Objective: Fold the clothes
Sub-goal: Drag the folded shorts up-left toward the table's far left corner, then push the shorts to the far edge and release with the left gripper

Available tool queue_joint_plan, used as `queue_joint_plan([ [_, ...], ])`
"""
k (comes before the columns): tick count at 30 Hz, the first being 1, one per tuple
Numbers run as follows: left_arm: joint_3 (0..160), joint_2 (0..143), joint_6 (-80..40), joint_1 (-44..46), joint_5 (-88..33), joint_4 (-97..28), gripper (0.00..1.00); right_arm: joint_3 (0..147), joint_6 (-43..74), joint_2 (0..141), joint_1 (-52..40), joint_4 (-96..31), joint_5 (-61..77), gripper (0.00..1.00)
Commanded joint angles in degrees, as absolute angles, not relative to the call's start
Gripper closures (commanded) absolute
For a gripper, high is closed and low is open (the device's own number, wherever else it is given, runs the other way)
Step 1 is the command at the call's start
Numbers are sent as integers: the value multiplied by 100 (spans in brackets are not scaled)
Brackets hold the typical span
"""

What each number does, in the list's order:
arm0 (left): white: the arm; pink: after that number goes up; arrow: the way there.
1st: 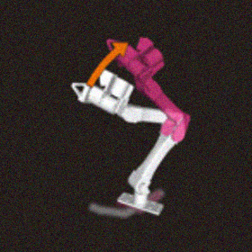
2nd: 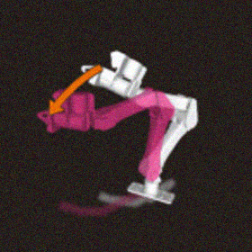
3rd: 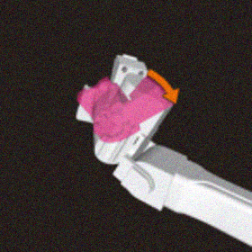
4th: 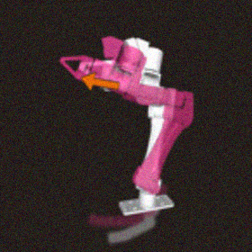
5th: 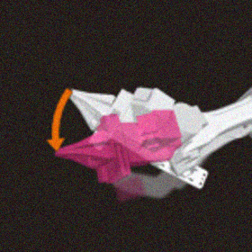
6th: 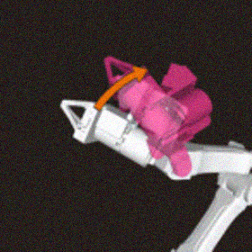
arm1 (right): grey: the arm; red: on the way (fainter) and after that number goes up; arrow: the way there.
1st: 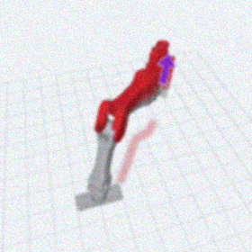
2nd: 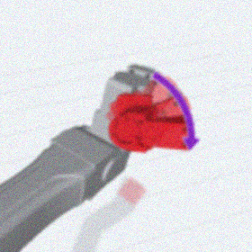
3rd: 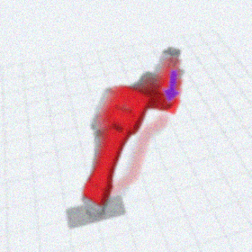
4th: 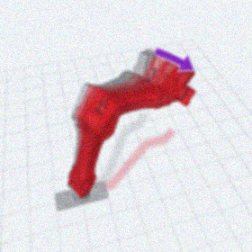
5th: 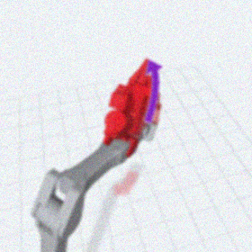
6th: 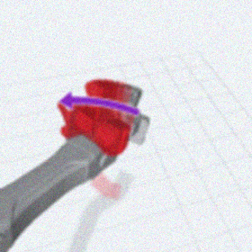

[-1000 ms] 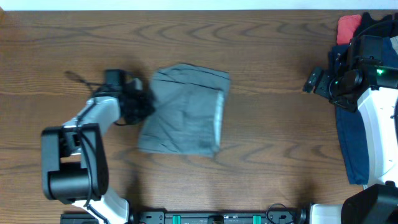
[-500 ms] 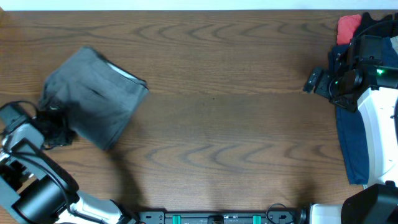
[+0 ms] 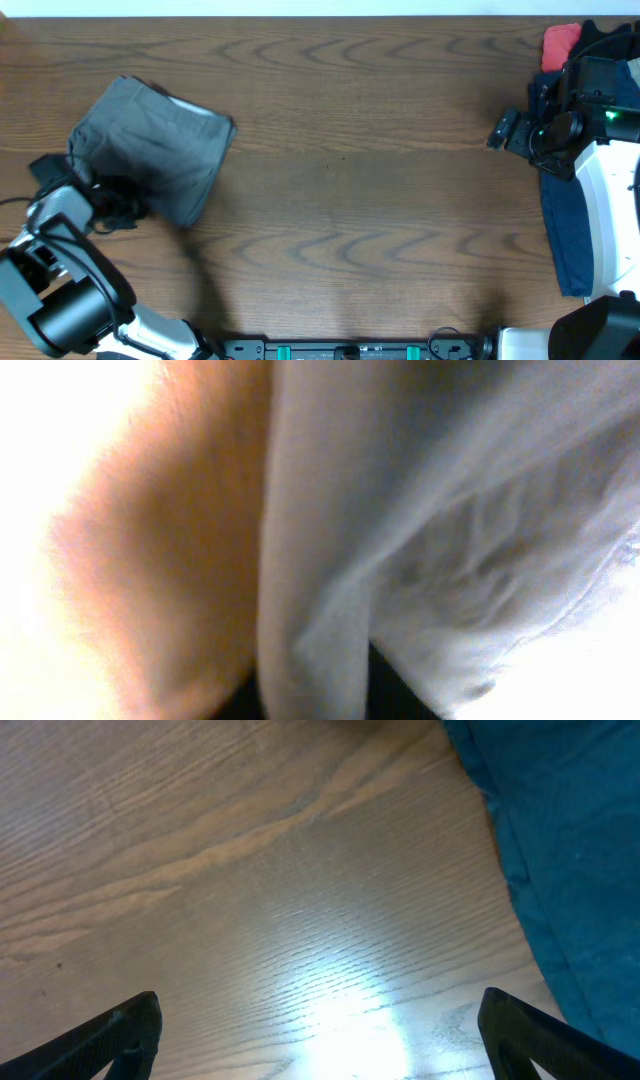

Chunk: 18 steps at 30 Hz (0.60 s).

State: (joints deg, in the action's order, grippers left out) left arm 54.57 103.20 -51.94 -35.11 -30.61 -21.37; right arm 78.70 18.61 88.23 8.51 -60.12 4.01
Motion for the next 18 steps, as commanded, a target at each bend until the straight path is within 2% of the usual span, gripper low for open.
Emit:
queue_joint_plan([
  [1,5422,10412,-5612,-3111,-2746,-1734,94,7896,1837,8812,845,-6003,344,1],
  [8,5422,10549,-5951,-2467,-1970,200,94,7896,1837,8812,845,-6003,344,1],
  [13,5424,11107,-6040,-2084,-1966,1946,94,7896,1837,8812,845,-6003,344,1],
  [18,5507,11911,-6600,-1857,-1975,2893,94,7896,1837,8812,845,-6003,342,1],
])
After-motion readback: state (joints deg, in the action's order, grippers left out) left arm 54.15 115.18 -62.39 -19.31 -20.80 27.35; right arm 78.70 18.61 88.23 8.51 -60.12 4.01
